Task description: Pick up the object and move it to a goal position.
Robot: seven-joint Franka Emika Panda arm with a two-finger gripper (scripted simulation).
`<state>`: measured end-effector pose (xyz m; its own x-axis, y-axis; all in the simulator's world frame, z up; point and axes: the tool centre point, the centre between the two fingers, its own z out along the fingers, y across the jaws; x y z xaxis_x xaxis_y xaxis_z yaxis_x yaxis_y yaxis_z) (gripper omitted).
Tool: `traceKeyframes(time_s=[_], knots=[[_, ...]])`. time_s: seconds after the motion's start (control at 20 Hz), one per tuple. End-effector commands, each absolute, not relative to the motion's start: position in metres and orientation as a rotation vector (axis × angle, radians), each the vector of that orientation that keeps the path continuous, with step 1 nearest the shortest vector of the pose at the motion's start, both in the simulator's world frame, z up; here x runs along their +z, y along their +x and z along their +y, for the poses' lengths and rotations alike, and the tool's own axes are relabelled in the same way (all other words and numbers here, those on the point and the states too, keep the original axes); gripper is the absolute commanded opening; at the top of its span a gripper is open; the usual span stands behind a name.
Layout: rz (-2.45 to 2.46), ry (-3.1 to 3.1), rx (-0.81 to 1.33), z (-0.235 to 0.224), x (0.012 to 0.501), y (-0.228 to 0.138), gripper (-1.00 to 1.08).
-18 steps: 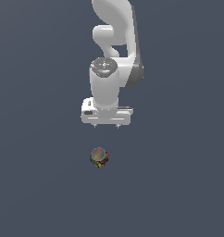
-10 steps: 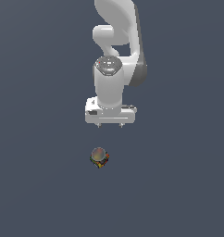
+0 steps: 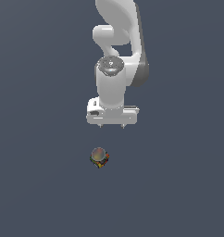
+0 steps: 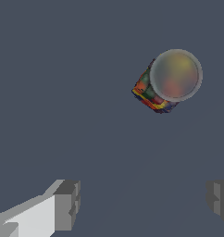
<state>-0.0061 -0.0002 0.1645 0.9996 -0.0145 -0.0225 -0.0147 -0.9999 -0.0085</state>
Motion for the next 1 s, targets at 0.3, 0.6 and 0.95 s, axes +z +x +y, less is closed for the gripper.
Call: traceKeyframes(time_s=[0.3,0.6,0.95], knots=[[0.229,-3.123,0.031,-0.012,0.155,0.016,1.00],[0.484,-3.094,0.024,-0.027,0.142,0.041,1.00],[0.791,-3.034,0.012,-0.046,0.124,0.070,1.00]])
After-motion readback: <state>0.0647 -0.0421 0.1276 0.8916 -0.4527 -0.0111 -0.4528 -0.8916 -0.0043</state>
